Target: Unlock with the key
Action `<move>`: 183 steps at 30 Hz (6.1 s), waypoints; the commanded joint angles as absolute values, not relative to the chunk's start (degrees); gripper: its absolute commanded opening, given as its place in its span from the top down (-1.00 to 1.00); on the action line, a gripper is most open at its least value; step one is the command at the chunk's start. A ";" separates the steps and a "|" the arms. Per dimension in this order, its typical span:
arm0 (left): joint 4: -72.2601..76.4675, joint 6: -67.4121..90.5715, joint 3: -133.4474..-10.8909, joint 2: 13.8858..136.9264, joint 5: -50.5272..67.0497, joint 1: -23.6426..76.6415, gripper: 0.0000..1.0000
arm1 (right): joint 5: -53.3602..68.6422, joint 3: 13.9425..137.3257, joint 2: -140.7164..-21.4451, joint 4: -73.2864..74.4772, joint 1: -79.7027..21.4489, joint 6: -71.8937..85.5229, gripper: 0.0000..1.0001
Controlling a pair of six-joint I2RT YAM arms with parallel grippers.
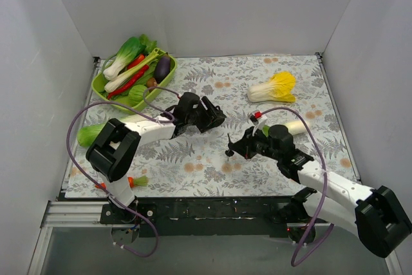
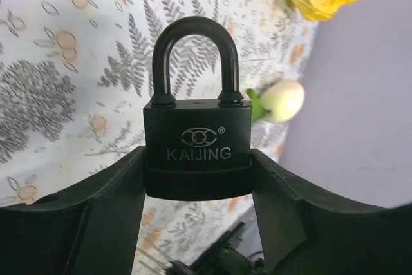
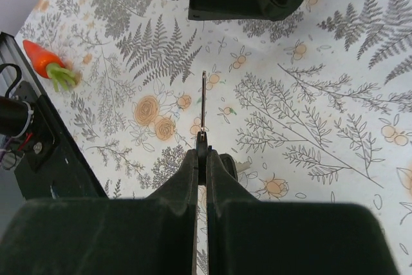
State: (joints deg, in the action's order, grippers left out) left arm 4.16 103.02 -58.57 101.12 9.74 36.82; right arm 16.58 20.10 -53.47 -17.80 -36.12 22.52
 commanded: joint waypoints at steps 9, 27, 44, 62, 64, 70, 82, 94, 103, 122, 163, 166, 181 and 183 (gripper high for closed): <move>28.65 119.27 -48.17 92.73 14.50 36.30 1.00 | 18.37 30.93 -66.53 -21.09 -37.88 25.93 0.97; 22.33 102.48 -46.15 84.03 5.81 38.05 1.00 | 24.08 40.34 -75.94 -20.05 -36.12 29.53 0.97; 21.53 101.07 -45.88 82.35 5.19 38.06 1.00 | 25.49 39.82 -76.99 -20.30 -33.75 29.79 0.97; 18.98 98.79 -48.34 83.50 5.19 38.06 1.00 | 27.51 37.26 -78.66 -23.20 -33.75 30.68 0.97; 19.07 98.61 -48.34 83.41 5.19 38.06 1.00 | 27.60 37.88 -79.01 -23.12 -33.66 30.67 0.97; 19.07 98.26 -48.08 83.32 5.19 38.06 1.00 | 27.95 38.67 -80.33 -23.20 -33.31 30.59 0.97; 19.07 97.82 -47.90 84.55 5.18 38.06 1.00 | 29.53 39.90 -81.56 -23.73 -33.31 30.76 0.97; 18.63 97.82 -48.43 85.87 5.54 38.06 1.00 | 29.88 40.08 -83.05 -23.99 -33.31 30.76 0.97; 18.63 97.65 -47.90 85.78 5.63 38.06 1.00 | 29.62 42.01 -83.41 -23.03 -33.13 29.88 0.97; 18.63 97.21 -47.11 84.81 5.19 38.06 1.00 | 28.57 43.59 -83.50 -22.50 -32.34 29.53 0.97; 16.35 92.20 -48.25 85.25 -0.97 41.84 1.00 | 23.38 51.59 -86.57 -22.85 -31.20 29.79 0.97; 16.35 92.02 -48.08 85.17 -0.88 41.84 1.00 | 23.47 51.77 -86.49 -22.94 -30.76 29.79 0.97; 17.58 90.09 -47.81 85.69 -0.09 42.54 1.00 | 24.61 51.94 -86.05 -24.26 -28.13 29.79 0.97; 17.58 90.17 -47.90 85.69 -0.09 42.71 1.00 | 24.70 52.21 -86.40 -24.61 -27.95 29.79 0.97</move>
